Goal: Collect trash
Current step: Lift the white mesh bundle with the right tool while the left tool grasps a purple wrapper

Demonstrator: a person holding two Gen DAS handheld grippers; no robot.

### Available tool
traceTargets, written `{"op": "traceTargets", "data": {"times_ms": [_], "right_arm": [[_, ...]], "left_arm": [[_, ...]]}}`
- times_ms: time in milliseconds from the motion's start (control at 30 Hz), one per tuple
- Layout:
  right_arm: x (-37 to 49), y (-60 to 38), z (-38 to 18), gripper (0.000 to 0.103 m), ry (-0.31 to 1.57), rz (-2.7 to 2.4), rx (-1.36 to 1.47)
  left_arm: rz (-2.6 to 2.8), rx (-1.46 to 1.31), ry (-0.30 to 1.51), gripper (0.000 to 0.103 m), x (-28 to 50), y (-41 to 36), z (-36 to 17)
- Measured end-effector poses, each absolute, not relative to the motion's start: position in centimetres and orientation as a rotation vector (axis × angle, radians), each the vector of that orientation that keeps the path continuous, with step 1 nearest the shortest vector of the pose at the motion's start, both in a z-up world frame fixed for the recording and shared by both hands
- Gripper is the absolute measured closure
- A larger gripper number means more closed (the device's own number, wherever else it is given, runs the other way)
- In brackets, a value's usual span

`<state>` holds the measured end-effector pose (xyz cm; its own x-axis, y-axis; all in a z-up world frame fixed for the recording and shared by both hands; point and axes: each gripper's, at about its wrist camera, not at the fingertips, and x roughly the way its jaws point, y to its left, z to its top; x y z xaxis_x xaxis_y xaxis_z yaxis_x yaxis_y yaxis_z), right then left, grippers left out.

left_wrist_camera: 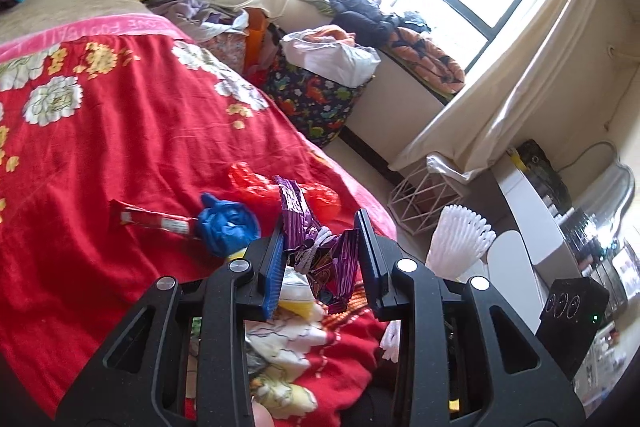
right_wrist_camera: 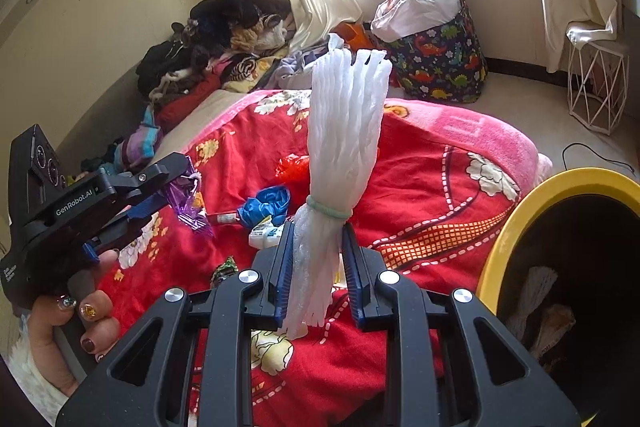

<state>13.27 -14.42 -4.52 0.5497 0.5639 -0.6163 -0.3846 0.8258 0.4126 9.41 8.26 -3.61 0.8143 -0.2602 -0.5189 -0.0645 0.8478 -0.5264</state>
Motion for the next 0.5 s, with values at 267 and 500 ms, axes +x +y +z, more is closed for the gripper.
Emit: {"op": "traceTargets", "data": {"times_ms": [267, 500], "right_arm": [[12.2, -16.3, -3.6, 0.08, 0.784, 0.545, 0.258], [11.9, -18.9, -3.0, 0.08, 0.76, 0.505, 0.284]], "left_arm": [[-0.158, -0.516, 0.607, 0.078, 9.2, 5.7, -2.4], [-0.199, -0.483, 0.598, 0.078, 9.0, 3.7, -1.5]]}}
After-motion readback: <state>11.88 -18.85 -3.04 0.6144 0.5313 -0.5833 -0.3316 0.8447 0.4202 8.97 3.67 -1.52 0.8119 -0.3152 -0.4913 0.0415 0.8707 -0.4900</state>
